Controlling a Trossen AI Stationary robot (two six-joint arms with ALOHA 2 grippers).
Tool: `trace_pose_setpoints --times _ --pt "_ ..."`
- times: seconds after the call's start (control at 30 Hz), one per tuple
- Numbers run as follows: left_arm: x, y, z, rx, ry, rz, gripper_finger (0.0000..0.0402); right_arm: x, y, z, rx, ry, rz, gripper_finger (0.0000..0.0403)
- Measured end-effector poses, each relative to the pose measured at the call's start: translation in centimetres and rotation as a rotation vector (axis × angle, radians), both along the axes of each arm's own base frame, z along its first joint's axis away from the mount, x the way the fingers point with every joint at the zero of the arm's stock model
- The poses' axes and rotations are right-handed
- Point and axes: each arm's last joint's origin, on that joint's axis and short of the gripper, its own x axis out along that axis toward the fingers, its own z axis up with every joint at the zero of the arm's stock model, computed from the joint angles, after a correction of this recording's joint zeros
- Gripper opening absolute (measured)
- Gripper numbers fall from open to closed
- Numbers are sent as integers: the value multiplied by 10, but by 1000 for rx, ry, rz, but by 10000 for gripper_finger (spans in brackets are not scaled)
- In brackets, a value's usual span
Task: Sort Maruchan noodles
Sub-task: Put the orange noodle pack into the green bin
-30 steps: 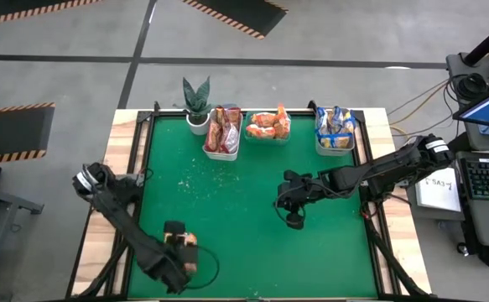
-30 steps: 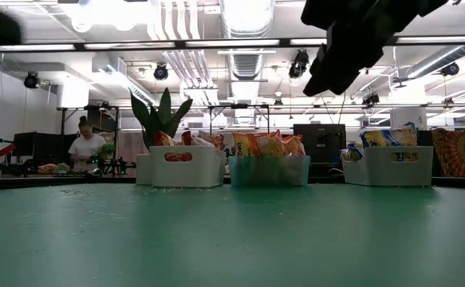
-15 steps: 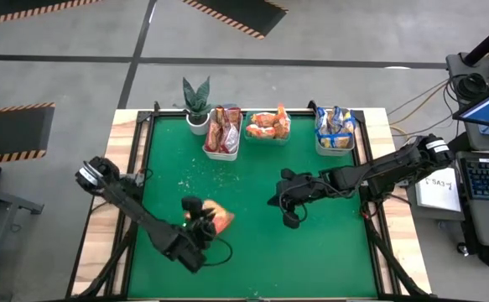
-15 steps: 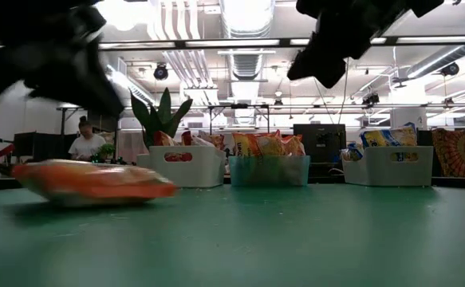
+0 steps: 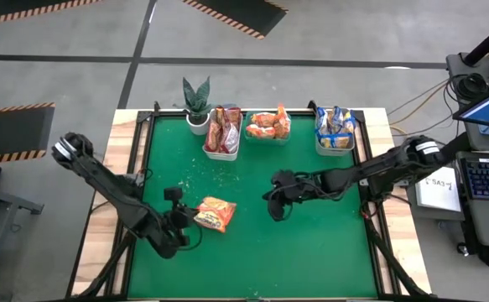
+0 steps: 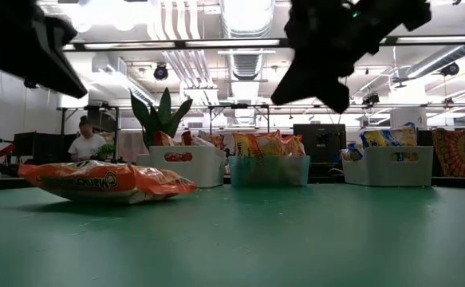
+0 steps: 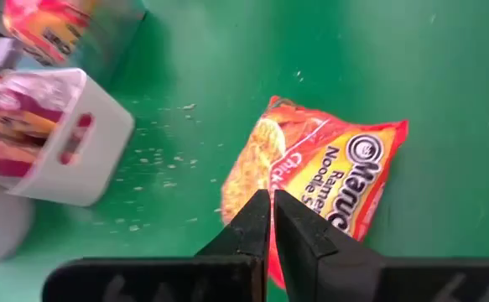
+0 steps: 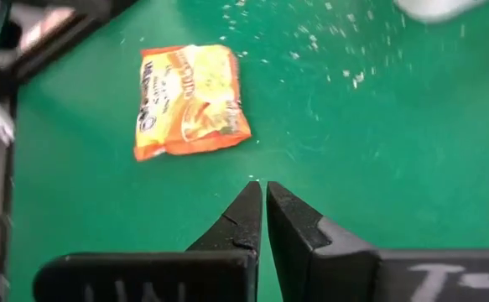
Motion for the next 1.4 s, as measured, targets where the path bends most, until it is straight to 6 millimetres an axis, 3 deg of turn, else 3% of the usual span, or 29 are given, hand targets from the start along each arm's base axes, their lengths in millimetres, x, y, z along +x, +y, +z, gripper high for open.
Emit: trace_pose_setpoints --times 0.17,0.43,0.77,1.1,1.4 --pt "-9 8 -22 -93 -109 -41 1 8 -3 -17 180 42 -126 41" --pt "-20 18 -49 -124 -88 -25 0 23 -4 -40 344 61 -174 146" --pt "-23 20 -55 -154 -94 7 0 50 -16 -65 532 -76 -268 257" --pt "-23 18 -76 -252 -140 -24 0 65 -13 -96 535 -150 -244 288" --pt "-23 18 -94 -277 -108 21 0 69 -13 -102 537 -183 -235 288"
